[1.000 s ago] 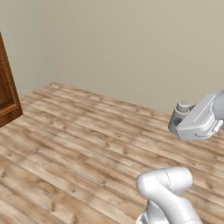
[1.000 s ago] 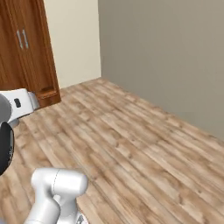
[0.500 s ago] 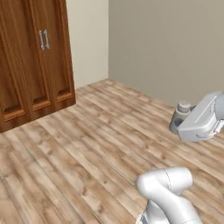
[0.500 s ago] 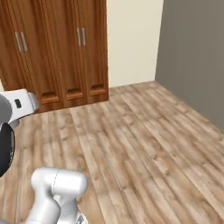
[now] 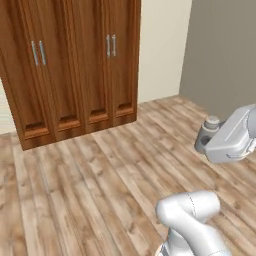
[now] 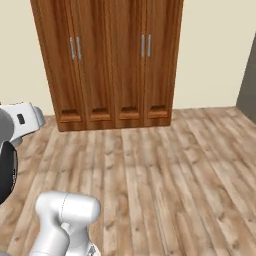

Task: Collect the turmeric, ketchup, and shaker from the cabinet and place them next to the stove.

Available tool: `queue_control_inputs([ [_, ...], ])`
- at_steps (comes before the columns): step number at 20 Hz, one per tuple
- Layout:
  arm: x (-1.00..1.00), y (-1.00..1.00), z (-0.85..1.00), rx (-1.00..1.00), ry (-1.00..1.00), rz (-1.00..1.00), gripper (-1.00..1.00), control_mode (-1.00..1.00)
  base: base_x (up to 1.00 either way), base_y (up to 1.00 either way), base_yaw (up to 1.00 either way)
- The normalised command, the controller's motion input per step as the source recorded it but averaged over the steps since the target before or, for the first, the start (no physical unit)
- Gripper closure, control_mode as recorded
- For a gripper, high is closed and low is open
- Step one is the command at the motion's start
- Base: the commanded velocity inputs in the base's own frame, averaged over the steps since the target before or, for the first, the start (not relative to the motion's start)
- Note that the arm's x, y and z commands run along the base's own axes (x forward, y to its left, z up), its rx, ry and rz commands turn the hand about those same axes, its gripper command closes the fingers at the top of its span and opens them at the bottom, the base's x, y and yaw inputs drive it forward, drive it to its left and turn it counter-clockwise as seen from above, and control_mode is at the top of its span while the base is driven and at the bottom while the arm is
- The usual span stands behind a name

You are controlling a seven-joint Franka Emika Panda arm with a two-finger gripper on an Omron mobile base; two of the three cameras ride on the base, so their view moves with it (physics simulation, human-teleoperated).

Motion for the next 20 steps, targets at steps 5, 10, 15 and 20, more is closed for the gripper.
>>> queue_control_inputs([
  [5, 0.0, 0.0, 0.0, 0.0, 0.0, 0.0, 1.0, 1.0, 0.98, 0.0, 0.41],
  [10, 0.0, 0.0, 0.0, 0.0, 0.0, 0.0, 1.0, 1.0, 0.94, -0.02, 0.4],
  [15, 0.0, 0.0, 0.0, 0.0, 0.0, 0.0, 1.0, 1.0, 0.79, 0.0, 0.38],
  [20, 0.0, 0.0, 0.0, 0.0, 0.0, 0.0, 1.0, 1.0, 0.68, 0.0, 0.38],
])
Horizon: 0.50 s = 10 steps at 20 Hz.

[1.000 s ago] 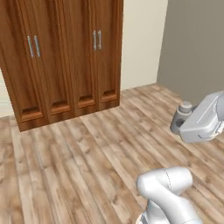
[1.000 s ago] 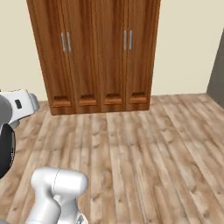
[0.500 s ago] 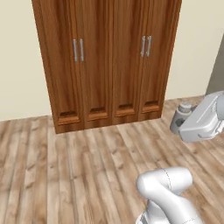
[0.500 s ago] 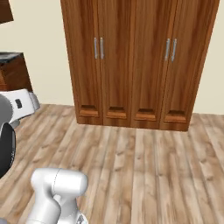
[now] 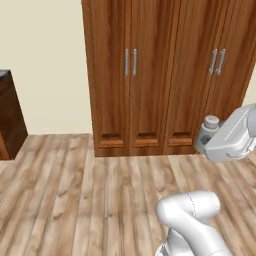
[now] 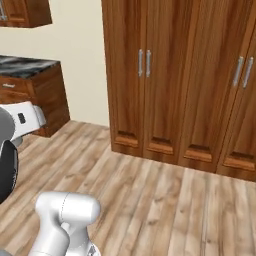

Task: Collect the turmeric, ketchup, and shaker from the cabinet and place them next to the stove.

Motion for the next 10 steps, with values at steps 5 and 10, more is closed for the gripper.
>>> queue_control_inputs([
  [5, 0.0, 0.0, 0.0, 0.0, 0.0, 0.0, 1.0, 1.0, 0.79, 0.0, 0.37],
  [10, 0.0, 0.0, 0.0, 0.0, 0.0, 0.0, 1.0, 1.0, 0.91, -0.03, 0.37],
])
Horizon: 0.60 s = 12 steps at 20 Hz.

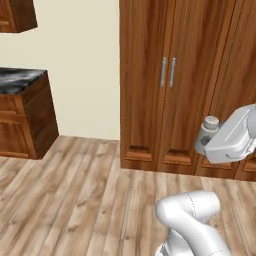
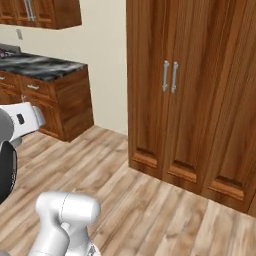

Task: Collect the turmeric, ketchup, and shaker from the cabinet and place them next to the stove.

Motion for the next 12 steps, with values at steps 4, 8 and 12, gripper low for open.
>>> queue_control_inputs([
  [4, 0.0, 0.0, 0.0, 0.0, 0.0, 0.0, 1.0, 1.0, 1.0, -0.01, 0.34],
  [8, 0.0, 0.0, 0.0, 0.0, 0.0, 0.0, 1.0, 1.0, 1.0, 0.0, 0.3],
  [12, 0.0, 0.0, 0.0, 0.0, 0.0, 0.0, 1.0, 1.0, 1.0, 0.0, 0.2],
])
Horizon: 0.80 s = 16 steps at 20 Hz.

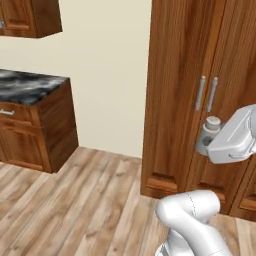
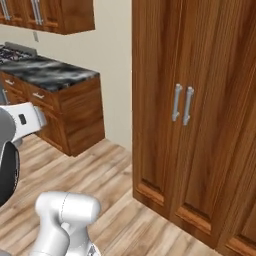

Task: Collect the turmeric, ketchup, and shaker from the cabinet and place them next to the stove.

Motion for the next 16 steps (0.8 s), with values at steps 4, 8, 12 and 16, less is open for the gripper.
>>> queue_control_inputs([
  [4, 0.0, 0.0, 0.0, 0.0, 0.0, 0.0, 1.0, 1.0, 1.0, 0.1, 0.08],
  [8, 0.0, 0.0, 0.0, 0.0, 0.0, 0.0, 1.0, 1.0, 1.0, 0.35, 0.02],
  [12, 0.0, 0.0, 0.0, 0.0, 0.0, 0.0, 1.0, 1.0, 1.0, 0.57, 0.0],
  [16, 0.0, 0.0, 0.0, 0.0, 0.0, 0.0, 1.0, 1.0, 0.92, 0.7, 0.0],
])
